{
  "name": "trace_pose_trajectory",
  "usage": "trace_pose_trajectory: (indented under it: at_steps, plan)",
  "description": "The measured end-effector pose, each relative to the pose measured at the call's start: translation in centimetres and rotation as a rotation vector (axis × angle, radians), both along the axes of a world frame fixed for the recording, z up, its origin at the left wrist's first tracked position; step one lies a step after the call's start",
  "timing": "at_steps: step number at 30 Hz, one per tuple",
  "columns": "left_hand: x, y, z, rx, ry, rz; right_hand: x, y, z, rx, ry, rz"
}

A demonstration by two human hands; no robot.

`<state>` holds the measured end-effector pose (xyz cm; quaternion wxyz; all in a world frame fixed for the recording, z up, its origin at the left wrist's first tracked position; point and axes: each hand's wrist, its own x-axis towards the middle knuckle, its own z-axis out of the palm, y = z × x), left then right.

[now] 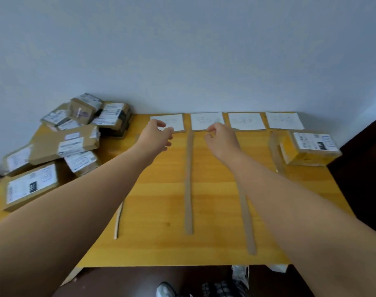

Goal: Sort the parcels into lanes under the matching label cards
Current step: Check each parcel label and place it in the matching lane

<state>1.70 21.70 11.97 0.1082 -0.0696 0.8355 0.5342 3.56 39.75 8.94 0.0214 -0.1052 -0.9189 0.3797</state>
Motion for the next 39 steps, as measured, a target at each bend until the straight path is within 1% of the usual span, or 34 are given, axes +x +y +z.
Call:
trace_pose_trajectory:
  at_steps: [4, 9, 15, 23, 26, 30, 36, 39]
  plan:
    - [0.4, -6.1, 0.5, -0.019, 0.003, 0.063, -0.5, -6.0, 0.1, -0.019, -0.032, 0.074]
    - [-0.1, -12.1, 0.1, -0.035, 0.004, 0.127, -2.0, -10.6, 0.0, -0.055, -0.069, 0.138]
    - [-0.5, -17.0, -1.4, -0.11, -0.024, 0.167, -4.2, -14.2, -0.5, -0.077, -0.127, 0.216]
    - [-2.6, -22.0, -3.2, -0.239, -0.01, 0.171, -7.3, -19.1, -1.3, -0.153, -0.158, 0.237]
    - [-3.7, -23.9, -4.1, -0.317, 0.006, 0.131, -8.4, -21.1, -1.9, -0.226, -0.224, 0.214]
    - [-5.6, -27.3, -5.4, -0.368, 0.025, 0.089, -9.4, -24.9, -3.8, -0.309, -0.353, 0.175]
    - [-9.3, -32.6, -6.6, -0.387, 0.003, 0.015, -11.1, -31.2, -6.6, -0.339, -0.43, 0.056]
    - [-10.8, -34.6, -7.2, -0.419, 0.006, -0.006, -12.0, -33.8, -7.1, -0.43, -0.455, -0.005]
